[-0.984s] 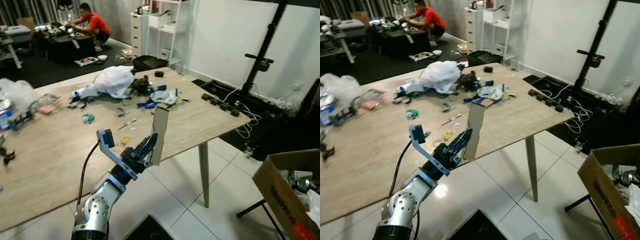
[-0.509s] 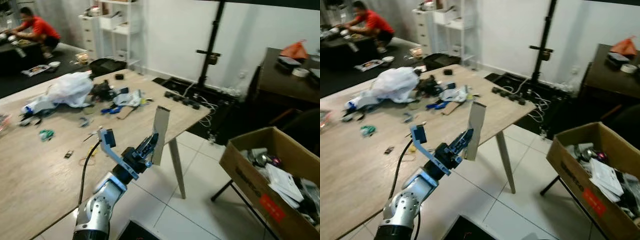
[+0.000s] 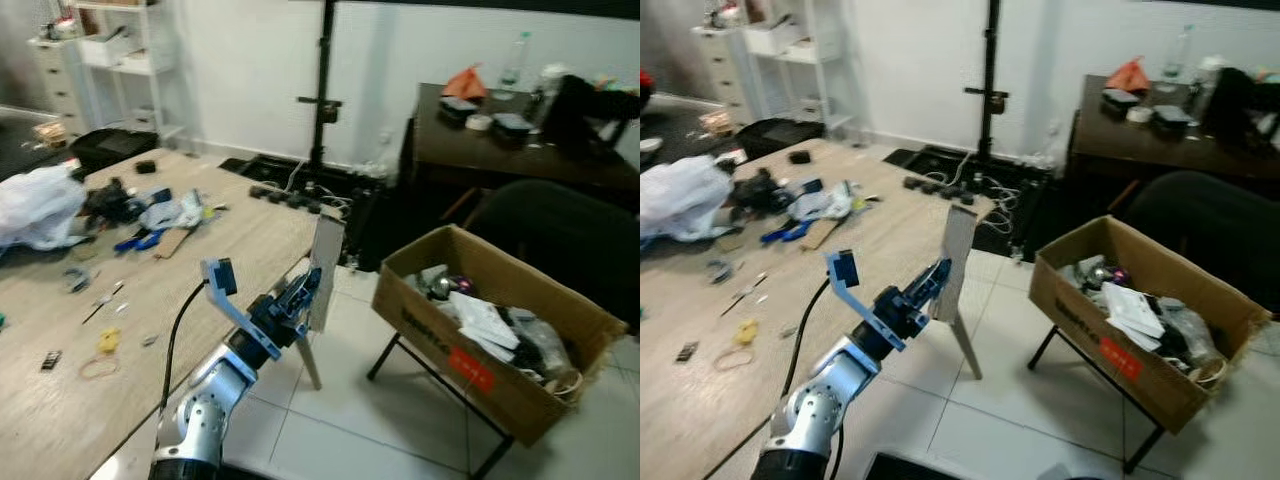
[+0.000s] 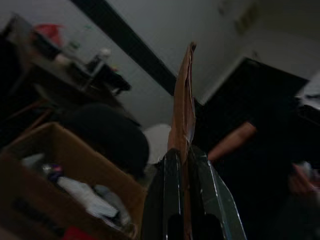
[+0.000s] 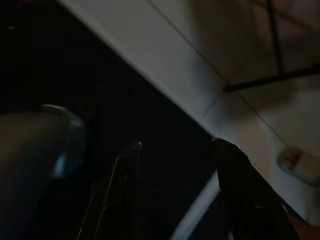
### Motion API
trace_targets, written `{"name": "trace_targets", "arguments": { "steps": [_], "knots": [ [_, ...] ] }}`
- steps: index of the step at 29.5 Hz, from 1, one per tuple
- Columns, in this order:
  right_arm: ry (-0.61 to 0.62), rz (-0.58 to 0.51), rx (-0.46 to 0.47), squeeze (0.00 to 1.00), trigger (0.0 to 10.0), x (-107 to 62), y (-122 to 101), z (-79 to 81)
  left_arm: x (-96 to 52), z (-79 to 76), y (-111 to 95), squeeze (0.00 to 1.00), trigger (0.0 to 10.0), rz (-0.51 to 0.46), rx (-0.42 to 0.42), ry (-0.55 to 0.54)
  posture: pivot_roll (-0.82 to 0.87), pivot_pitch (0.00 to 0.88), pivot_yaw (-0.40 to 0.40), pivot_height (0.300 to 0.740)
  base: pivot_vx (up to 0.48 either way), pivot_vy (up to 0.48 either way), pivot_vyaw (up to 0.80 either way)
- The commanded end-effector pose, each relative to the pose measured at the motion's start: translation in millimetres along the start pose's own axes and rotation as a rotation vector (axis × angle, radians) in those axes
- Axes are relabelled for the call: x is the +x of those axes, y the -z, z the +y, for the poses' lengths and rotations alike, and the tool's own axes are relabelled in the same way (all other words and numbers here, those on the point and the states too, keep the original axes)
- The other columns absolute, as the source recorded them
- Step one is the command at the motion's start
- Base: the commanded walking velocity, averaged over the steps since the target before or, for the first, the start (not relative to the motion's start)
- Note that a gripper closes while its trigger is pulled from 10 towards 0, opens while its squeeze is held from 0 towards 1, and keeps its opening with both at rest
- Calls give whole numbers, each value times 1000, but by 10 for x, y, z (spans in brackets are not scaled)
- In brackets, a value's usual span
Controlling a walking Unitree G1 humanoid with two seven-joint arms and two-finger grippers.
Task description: Picking trash to rubbish bin
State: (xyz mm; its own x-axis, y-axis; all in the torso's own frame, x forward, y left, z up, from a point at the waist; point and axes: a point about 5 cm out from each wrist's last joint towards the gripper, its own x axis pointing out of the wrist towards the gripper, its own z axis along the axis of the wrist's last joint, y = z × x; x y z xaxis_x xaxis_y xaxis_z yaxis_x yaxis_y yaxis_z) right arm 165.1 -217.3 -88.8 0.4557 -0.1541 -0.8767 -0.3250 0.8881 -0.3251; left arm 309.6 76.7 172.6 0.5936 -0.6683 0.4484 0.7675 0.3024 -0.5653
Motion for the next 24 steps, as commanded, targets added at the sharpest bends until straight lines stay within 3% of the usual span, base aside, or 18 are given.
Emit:
{"name": "trace_targets", "arguments": {
  "steps": [1,18,24],
  "knots": [
    [-21,4,-3,0,10000,-3,21,71,-37,25,8,0,10000,7,11,-18,-77,81,10,740,0,0,-775],
    [-18,5,-25,0,10000,-2,20,31,-10,44,19,0,10000,18,69,-27,-71,58,1,740,0,0,-774],
    [-20,-1,-37,0,10000,0,0,24,-3,102,25,0,10000,30,165,-92,-62,51,-2,740,0,0,-775]
  ]
}}
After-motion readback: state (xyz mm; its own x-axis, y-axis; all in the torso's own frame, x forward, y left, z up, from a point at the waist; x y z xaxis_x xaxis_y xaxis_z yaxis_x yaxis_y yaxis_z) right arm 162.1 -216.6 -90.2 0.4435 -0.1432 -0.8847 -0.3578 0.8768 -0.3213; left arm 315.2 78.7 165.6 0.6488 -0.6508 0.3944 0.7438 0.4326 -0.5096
